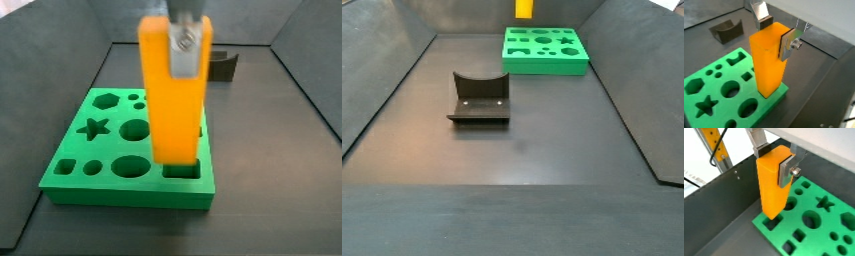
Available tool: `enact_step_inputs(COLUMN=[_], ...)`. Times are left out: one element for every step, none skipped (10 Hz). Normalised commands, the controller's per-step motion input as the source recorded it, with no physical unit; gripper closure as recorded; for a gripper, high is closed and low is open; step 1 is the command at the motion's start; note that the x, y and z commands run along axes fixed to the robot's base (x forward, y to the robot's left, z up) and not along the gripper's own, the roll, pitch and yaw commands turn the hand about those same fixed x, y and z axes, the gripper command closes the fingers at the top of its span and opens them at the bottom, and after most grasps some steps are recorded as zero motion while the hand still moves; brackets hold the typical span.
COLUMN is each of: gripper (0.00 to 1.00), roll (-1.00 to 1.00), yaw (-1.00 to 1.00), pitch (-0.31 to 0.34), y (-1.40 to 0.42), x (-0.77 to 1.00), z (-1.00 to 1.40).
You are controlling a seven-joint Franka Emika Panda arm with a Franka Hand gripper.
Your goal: Insert the rectangle object.
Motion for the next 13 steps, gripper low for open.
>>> enact_step_inputs(gripper=[1.0,1.0,1.0,1.0,1.0,1.0,1.0,1.0,1.0,1.0,1.0,1.0,1.0], roll=[0.0,0.0,0.0,0.0,0.0,0.0,0.0,0.0,0.05,0.06,0.0,0.0,0.0], yaw=[-0.35,-0.3,-0.18,0.0,0.0,0.01,0.12,0.17,0.15,0.15,0.11,0.13,0.07], pitch=[0.111,0.084,0.014,0.0,0.0,0.0,0.0,0.0,0.0,0.0,0.0,0.0,0.0], y=[0.07,0.19,0.23,0.13,0.01,0.0,0.0,-0.03,0.0,0.0,0.0,0.0,0.0], x=[0.47,0.37,0.19,0.04,0.0,0.0,0.0,0.0,0.0,0.0,-0.08,-0.14,-0.11], z=[-0.11,-0.17,-0.22,-0.18,-0.33,-0.42,-0.41,-0.37,-0.41,-0.32,-0.2,-0.12,-0.11])
